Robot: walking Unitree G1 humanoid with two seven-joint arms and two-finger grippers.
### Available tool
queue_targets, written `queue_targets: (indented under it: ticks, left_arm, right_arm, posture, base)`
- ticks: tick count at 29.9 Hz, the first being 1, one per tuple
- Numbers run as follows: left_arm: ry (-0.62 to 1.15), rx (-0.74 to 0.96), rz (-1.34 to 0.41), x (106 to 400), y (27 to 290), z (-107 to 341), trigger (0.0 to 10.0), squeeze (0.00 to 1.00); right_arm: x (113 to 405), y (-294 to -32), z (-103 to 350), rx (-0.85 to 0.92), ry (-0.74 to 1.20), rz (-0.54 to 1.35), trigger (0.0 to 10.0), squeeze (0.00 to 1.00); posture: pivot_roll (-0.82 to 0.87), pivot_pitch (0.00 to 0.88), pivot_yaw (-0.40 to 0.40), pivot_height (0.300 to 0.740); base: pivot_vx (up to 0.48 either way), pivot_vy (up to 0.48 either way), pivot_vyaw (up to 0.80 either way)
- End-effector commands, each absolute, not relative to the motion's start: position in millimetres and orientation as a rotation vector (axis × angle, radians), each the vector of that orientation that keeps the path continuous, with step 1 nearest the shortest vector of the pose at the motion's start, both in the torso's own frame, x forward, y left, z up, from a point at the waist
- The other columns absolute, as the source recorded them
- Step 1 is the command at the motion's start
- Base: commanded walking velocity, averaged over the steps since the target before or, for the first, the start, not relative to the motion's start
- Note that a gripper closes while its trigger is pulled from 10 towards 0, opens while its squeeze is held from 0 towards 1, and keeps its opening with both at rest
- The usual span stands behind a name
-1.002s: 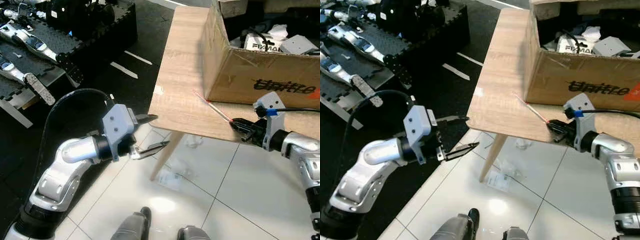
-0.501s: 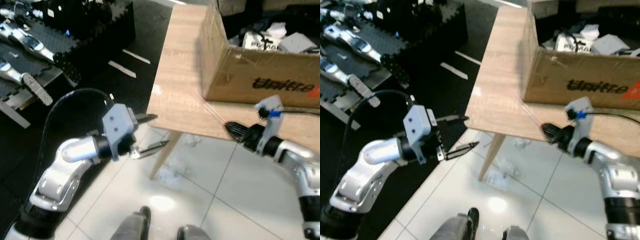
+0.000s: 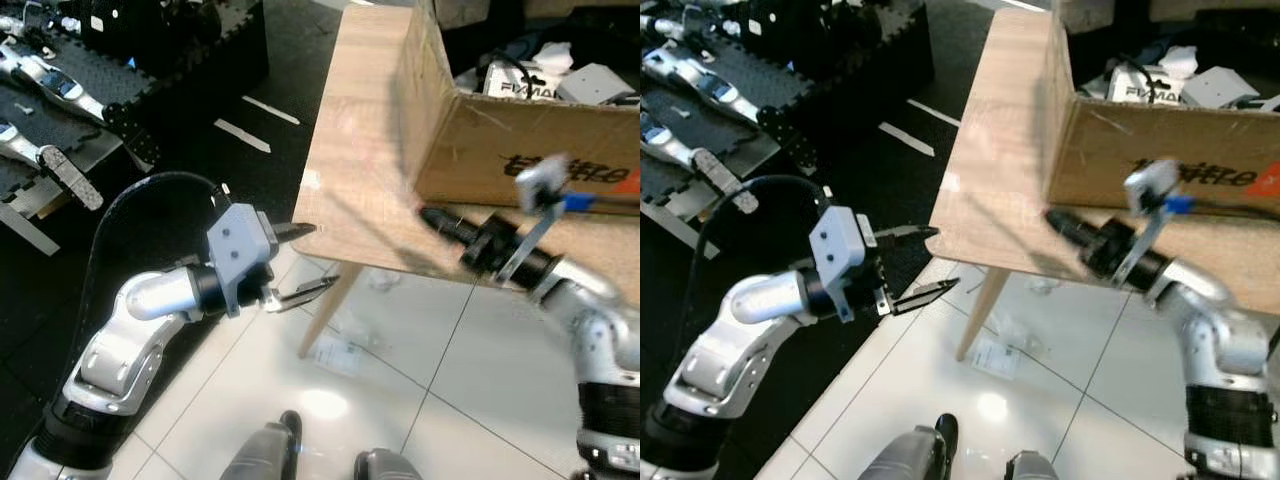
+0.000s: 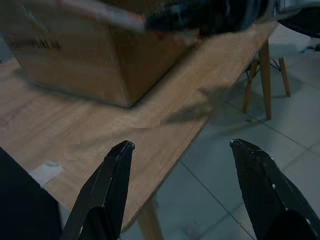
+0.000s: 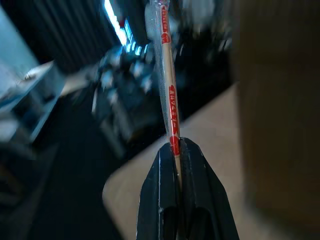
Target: Picking trash to rubbish bin
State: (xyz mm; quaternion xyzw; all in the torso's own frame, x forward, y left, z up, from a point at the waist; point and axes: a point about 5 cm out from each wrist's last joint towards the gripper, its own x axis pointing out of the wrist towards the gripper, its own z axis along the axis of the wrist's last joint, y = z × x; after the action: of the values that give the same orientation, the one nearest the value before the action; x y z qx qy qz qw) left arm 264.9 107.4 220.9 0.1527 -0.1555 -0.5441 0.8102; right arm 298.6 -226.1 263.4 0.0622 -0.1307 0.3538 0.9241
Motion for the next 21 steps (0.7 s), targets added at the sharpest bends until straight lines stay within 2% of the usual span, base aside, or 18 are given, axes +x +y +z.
queue_targets:
  ticks: [1, 3, 5, 7, 9, 10, 13, 14, 21]
  left_arm:
    - [-0.35, 0.31, -1.148, 267.4, 106.8, 221.1, 10.0, 0.0]
    - [-0.363, 0.3, -1.138, 269.4, 106.1, 222.9, 10.0, 0.0]
    - [-0.402, 0.288, -1.094, 276.0, 105.3, 229.0, 10.0, 0.0]
    - [-0.415, 0.29, -1.082, 277.9, 104.4, 230.6, 10.0, 0.0]
    - [-0.438, 0.28, -1.069, 279.3, 103.0, 233.2, 10.0, 0.0]
    - [-0.438, 0.28, -1.069, 279.3, 103.0, 233.2, 10.0, 0.0]
    - [-0.449, 0.265, -1.072, 278.9, 98.7, 231.9, 10.0, 0.0]
    - [-0.448, 0.265, -1.074, 278.8, 97.5, 230.8, 10.0, 0.0]
    - [-0.462, 0.271, -1.081, 280.1, 92.6, 228.4, 10.0, 0.0]
  right_arm:
    - [292.9, -229.9, 281.5, 0.116, -0.359, 0.719, 0.0, 0.0]
    - [291.6, -231.9, 291.0, 0.106, -0.396, 0.717, 0.0, 0.0]
    - [287.0, -235.5, 321.9, 0.018, -0.474, 0.689, 0.0, 0.0]
    - [286.4, -238.6, 335.8, -0.052, -0.484, 0.642, 0.0, 0.0]
    - [289.2, -247.9, 352.5, -0.213, -0.448, 0.511, 0.0, 0.0]
    - [289.2, -247.9, 352.5, -0.213, -0.448, 0.511, 0.0, 0.0]
    - [300.1, -280.1, 356.7, -0.661, -0.255, 0.205, 0.0, 0.0]
    - [300.9, -288.7, 358.2, -0.758, -0.212, 0.147, 0.0, 0.0]
    - [304.7, -312.5, 363.8, -0.924, -0.124, 0.047, 0.0, 0.0]
  posture:
    - [-0.02, 0.224, 0.04, 0.74]
    - [-0.02, 0.217, 0.036, 0.74]
    - [-0.03, 0.207, 0.028, 0.74]
    - [-0.03, 0.194, 0.019, 0.74]
    - [-0.03, 0.186, 0.013, 0.74]
    - [-0.03, 0.186, 0.013, 0.74]
    - [-0.04, 0.165, -0.003, 0.74]
    - [-0.04, 0.165, -0.003, 0.74]
    - [-0.07, 0.141, -0.025, 0.74]
  base:
    - [0.0, 0.0, 0.0]
    - [0.0, 0.0, 0.0]
    - [0.0, 0.0, 0.0]
    - [0.0, 0.0, 0.0]
    - [0.0, 0.0, 0.0]
    - [0.0, 0.0, 0.0]
    - [0.0, 0.0, 0.0]
    - [0.0, 0.0, 0.0]
    - [0.0, 0.0, 0.0]
